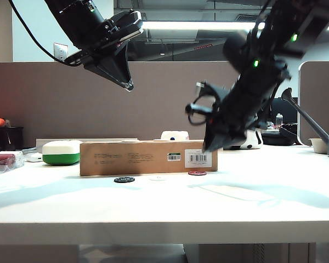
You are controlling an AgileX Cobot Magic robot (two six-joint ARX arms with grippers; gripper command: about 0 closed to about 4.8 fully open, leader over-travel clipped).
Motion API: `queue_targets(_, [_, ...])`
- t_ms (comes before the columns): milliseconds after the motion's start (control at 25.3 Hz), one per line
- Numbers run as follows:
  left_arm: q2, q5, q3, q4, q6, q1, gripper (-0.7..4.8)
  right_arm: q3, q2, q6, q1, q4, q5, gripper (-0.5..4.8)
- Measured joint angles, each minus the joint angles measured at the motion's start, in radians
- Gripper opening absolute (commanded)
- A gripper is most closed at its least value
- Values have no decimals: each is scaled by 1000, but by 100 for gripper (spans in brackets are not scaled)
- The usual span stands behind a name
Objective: Push the chip, whose value equals the sum of all the chip values on the rectangular box, forward next to the box.
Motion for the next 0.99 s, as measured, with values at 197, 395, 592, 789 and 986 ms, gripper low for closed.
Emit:
queue_targets(197, [0, 0, 0, 0, 0, 0, -5, -2, -124, 14, 0, -176, -17, -5])
queue_targets(395, [-4, 0, -1, 0, 0, 0, -5, -8, -275, 24, 0, -286, -85, -5])
queue_targets(592, [-49, -1, -3, 0, 0, 0, -5, -60, -534, 26, 2, -307, -51, -5])
queue_targets(789, [-146, -1, -3, 0, 0, 3, -5, -199, -819, 34, 1, -349, -1, -5])
queue_targets(986, [-233, -1, -3, 0, 0, 2, -5, -364, -1112, 77, 2, -350, -3, -5])
